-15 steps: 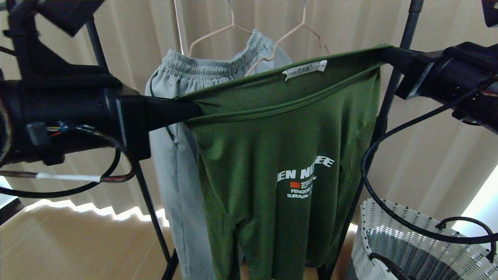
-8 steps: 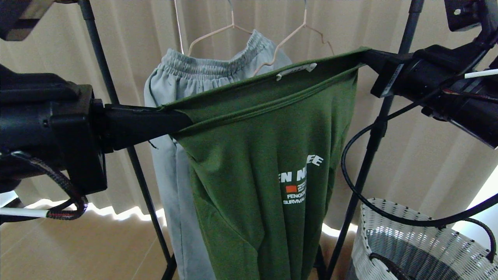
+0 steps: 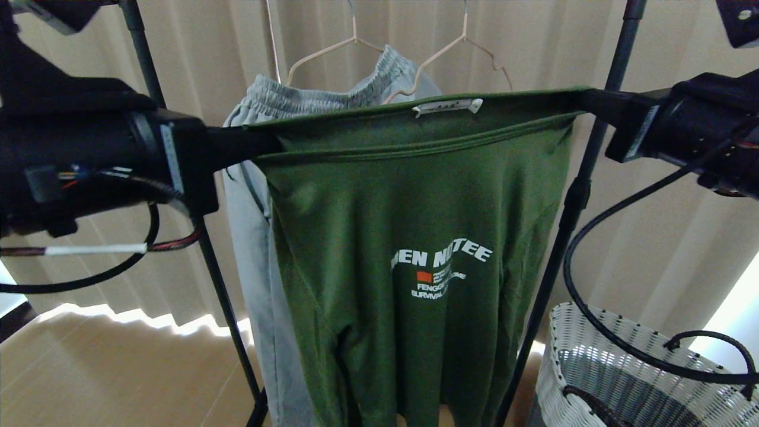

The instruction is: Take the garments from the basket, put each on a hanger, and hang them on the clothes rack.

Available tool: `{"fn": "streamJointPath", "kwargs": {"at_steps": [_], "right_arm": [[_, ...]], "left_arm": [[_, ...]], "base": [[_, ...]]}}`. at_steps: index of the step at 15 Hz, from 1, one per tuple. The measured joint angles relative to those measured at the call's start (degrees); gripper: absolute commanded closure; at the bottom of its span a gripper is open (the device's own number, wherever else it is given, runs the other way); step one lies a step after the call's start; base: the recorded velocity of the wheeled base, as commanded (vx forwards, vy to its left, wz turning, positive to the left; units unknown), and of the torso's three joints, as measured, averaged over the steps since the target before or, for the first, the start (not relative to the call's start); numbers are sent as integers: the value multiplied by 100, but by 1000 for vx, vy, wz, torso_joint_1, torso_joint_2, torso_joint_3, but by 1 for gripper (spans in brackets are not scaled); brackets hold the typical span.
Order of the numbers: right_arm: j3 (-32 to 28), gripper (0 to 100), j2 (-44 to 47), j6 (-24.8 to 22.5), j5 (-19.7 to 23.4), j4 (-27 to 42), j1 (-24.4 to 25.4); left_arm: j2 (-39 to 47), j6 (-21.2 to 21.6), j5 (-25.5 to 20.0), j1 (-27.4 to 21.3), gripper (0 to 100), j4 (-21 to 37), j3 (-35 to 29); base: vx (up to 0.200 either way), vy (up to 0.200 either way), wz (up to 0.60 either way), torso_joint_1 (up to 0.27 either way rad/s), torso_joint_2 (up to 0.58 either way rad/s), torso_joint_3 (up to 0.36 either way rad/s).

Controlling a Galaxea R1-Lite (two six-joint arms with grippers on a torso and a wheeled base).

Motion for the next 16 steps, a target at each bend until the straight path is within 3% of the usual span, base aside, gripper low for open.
{"fn": "streamJointPath", "kwargs": {"at_steps": [3, 4, 16], "right_arm": [[113, 100, -719, -9, 33, 1325, -2], [174, 100, -905, -9, 63, 1429, 9], [162, 100, -1211, -2, 160, 1420, 28]], "left_arm": [[542, -2, 397, -20, 100, -697, -408], [674, -2, 551, -23, 100, -747, -464], [923, 2, 605, -194, 100, -906, -605]], "base": [[0, 0, 0, 0, 0, 0], [0, 0, 0, 0, 0, 0], [0, 0, 0, 0, 0, 0]]}}
